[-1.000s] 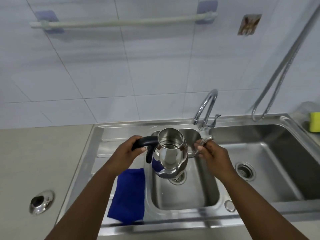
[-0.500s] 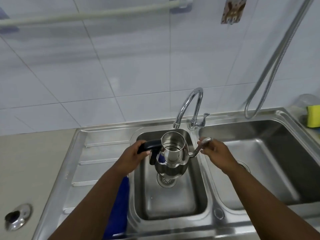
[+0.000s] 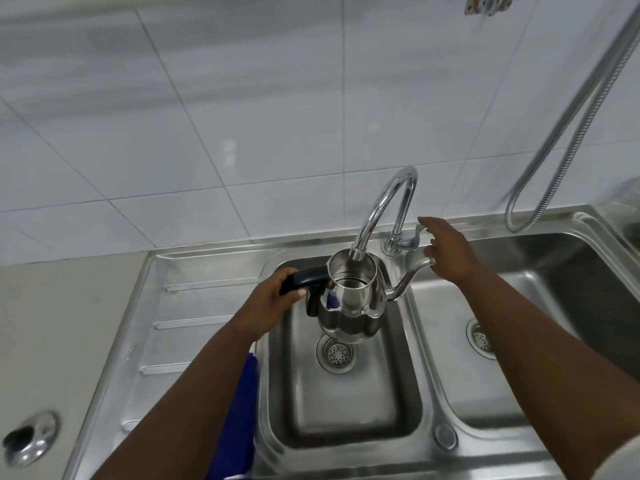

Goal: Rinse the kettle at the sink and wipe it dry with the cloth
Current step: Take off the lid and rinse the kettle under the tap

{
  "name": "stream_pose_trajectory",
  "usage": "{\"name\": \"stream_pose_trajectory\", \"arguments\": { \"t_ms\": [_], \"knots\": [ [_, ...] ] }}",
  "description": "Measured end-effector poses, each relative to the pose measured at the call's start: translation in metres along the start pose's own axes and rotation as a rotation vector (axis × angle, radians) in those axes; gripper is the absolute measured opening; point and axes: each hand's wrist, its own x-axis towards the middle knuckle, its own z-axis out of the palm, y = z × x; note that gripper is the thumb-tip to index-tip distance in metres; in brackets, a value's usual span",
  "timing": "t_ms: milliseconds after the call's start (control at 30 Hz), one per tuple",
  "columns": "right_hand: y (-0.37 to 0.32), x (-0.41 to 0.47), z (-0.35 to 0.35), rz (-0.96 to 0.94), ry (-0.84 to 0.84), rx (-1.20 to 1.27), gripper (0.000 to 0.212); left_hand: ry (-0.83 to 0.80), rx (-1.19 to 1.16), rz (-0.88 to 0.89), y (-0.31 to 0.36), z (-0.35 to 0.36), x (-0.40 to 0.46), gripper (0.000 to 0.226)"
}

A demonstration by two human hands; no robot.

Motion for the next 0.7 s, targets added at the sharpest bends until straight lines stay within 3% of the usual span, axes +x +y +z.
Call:
{"name": "stream_pose_trajectory", "arguments": {
  "t_ms": [333,433,533,700],
  "knots": [
    [0.005,-0.054,0.02,-0.061,0.138,0.067,0.063,0.007,-0.057,0.017,-0.008,-0.002,0.013,0.024],
    [0.0,-0.068,0.036,0.007,0.226,0.258,0.044,0.011,-0.069,0.008,-0.008,-0.003,0.012,0.025],
    [-0.006,-0.072,0.05,0.12,0.141,0.452,0.013,0.015,-0.073,0.008,-0.008,-0.003,0.013,0.025],
    [-0.009,-0.067,0.051,0.121,0.122,0.498,0.017,0.021,-0.063,0.009,-0.007,-0.004,0.015,0.024]
  ]
}}
